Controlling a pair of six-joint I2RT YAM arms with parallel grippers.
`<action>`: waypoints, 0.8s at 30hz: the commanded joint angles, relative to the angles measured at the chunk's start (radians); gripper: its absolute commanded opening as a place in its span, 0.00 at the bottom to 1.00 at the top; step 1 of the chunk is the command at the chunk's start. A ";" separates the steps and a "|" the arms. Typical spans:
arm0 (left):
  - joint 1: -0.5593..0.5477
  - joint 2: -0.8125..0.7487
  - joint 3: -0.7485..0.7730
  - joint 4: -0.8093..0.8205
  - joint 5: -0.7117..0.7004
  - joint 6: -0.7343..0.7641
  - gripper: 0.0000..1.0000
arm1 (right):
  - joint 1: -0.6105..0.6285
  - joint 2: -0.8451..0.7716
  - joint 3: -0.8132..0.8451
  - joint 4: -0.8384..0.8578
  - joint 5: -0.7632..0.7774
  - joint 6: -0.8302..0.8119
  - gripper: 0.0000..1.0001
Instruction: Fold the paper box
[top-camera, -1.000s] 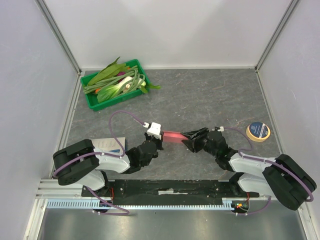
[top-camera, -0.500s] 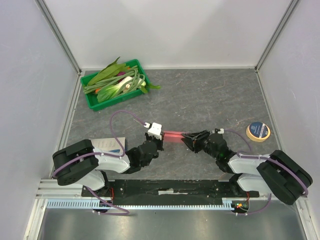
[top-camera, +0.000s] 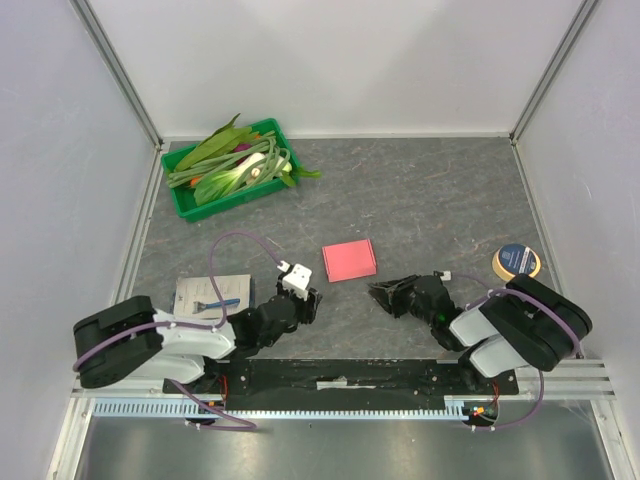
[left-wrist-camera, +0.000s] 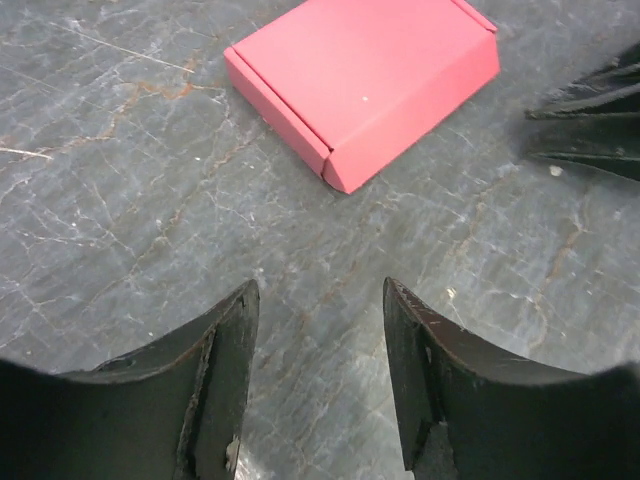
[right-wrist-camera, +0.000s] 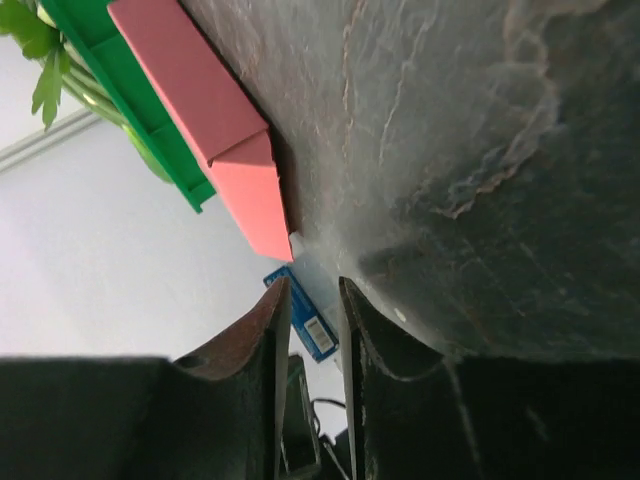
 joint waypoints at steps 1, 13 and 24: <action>0.001 -0.103 0.019 -0.116 0.098 -0.065 0.59 | -0.003 0.052 -0.003 0.016 0.037 -0.002 0.32; 0.310 -0.153 0.313 -0.436 0.543 -0.227 0.84 | 0.000 -0.247 0.245 -0.646 -0.005 -0.727 0.65; 0.475 0.550 1.027 -0.656 0.659 0.027 0.24 | 0.080 -0.077 0.684 -1.225 0.204 -0.910 0.08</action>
